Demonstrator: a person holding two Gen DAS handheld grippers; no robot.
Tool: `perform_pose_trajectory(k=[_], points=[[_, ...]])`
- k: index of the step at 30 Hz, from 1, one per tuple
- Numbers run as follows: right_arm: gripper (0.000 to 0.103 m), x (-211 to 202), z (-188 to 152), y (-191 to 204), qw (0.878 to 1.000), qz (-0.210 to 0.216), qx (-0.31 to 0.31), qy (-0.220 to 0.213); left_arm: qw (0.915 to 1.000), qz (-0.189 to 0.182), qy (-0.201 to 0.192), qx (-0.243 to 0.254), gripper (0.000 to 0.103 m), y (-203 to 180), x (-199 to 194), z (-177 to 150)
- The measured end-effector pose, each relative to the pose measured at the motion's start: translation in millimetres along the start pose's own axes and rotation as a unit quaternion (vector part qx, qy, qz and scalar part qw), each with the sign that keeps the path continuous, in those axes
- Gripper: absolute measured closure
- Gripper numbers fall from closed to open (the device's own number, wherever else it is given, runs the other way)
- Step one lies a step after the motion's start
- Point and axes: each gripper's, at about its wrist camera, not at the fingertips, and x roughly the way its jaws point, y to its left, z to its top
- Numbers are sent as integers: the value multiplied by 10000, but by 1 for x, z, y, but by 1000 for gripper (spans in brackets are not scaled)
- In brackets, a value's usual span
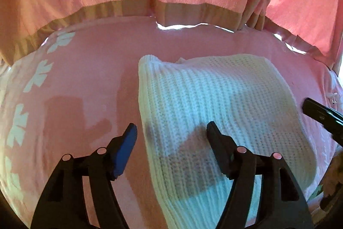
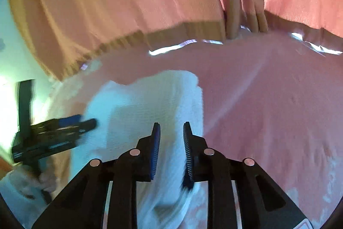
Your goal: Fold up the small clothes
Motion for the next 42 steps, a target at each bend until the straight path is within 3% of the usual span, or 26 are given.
perform_pose_trajectory(k=[4, 11, 17, 19, 21, 24, 26, 27, 28, 31, 34, 36, 38, 41, 42], points=[[77, -28, -29, 3, 10000, 21, 36, -83, 9998, 68, -72, 172, 38, -9, -15, -8], [70, -18, -71, 9, 9990, 53, 284, 334, 9996, 149, -8, 250, 37, -20, -24, -24], [68, -11, -79, 11, 9987, 16, 264, 426, 9999, 29, 153, -5, 31, -16, -30, -45], [77, -10, -79, 9, 9986, 41, 311, 428, 9998, -64, 181, -18, 22, -16, -34, -51], [88, -13, -79, 7, 9984, 133, 343, 423, 9992, -311, 219, -144, 21, -15, -41, -64], [88, -13, -79, 7, 9985, 133, 334, 422, 9972, -600, 383, -236, 22, -14, -41, -86], [88, -13, -78, 7, 9984, 140, 348, 429, 9967, -552, 561, -176, 35, -16, -31, -99], [88, -13, -77, 8, 9983, 157, 362, 424, 9960, -564, 682, -125, 53, -17, -26, -102], [89, -13, -76, 9, 9984, 173, 365, 405, 9957, -551, 739, -104, 63, -17, -22, -103], [91, -26, -71, 17, 9993, 259, 256, 76, 9955, -684, 601, -275, 81, -10, -27, -98], [92, -42, -70, 24, 9995, 211, 111, -189, 9957, -682, 457, -420, 81, -1, -38, -92], [92, -23, -80, 20, 9993, -167, 3, 329, 9953, -654, 610, -367, 79, 0, -33, -94], [91, 2, -92, 11, 9952, -278, 166, 922, 9942, -559, 857, -319, 75, -2, -22, -101], [88, -11, -85, 16, 9976, -166, 84, 670, 9957, -456, 786, -154, 70, -11, -33, -99], [84, -21, -80, 18, 9988, -130, 95, 465, 9962, -448, 732, -168, 62, -11, -41, -96]])
